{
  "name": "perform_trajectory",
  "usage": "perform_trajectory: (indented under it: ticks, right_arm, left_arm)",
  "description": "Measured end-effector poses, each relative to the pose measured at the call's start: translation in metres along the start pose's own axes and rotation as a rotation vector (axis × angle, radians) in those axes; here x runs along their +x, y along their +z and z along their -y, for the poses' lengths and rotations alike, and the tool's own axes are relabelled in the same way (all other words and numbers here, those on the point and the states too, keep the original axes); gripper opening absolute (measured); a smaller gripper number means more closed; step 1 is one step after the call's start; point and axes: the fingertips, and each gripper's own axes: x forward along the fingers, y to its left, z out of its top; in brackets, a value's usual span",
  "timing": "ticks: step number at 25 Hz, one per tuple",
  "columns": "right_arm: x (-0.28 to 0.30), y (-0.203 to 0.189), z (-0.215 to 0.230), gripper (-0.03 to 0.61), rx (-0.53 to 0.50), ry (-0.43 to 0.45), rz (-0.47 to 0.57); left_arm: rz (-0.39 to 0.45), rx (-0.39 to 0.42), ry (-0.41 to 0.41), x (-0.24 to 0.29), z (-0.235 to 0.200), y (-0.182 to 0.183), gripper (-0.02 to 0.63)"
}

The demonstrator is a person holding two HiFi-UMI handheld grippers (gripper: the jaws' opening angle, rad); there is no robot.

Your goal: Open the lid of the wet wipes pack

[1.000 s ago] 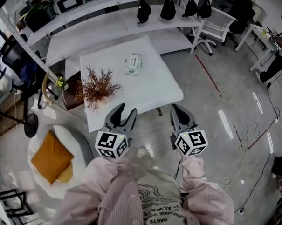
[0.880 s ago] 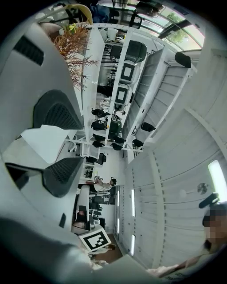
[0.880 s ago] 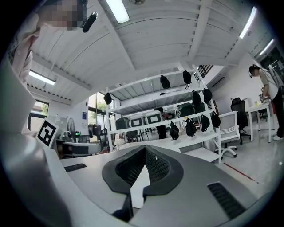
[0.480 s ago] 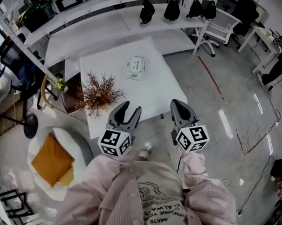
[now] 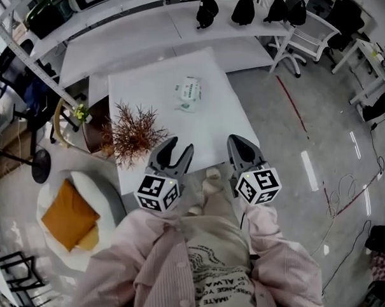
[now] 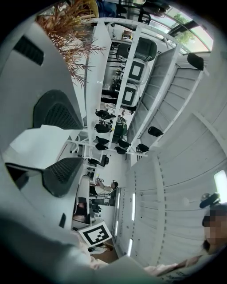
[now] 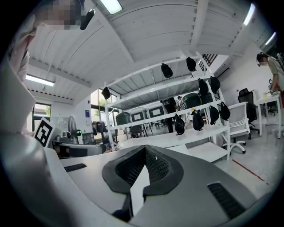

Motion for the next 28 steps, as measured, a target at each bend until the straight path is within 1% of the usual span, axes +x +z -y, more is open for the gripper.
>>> perform_trajectory:
  ticks: [4,9,14,19,23,28]
  right_arm:
    - [0.033,0.001,0.024,-0.002,0.009,0.022,-0.02]
    - [0.078,-0.003,0.051,-0.002,0.002,0.082,-0.073]
    - [0.117,-0.004,0.079,-0.002,0.004,0.125,-0.124]
    - [0.146,-0.01,0.097,-0.002,0.003,0.176,-0.176]
    - [0.162,-0.02,0.112,-0.002,0.014,0.211,-0.223]
    - [0.183,-0.03,0.124,-0.002,0.02,0.251,-0.258]
  left_arm:
    - [-0.01,-0.01,0.022,0.032,-0.016,0.002,0.178]
    - [-0.029,-0.03,0.05,0.078,-0.034,0.002,0.178]
    - [-0.045,-0.062,0.104,0.115,-0.056,0.003,0.178]
    - [-0.06,-0.09,0.169,0.141,-0.075,-0.001,0.178]
    - [-0.073,-0.091,0.216,0.159,-0.087,-0.006,0.179]
    - [-0.088,-0.113,0.278,0.175,-0.104,-0.014,0.178]
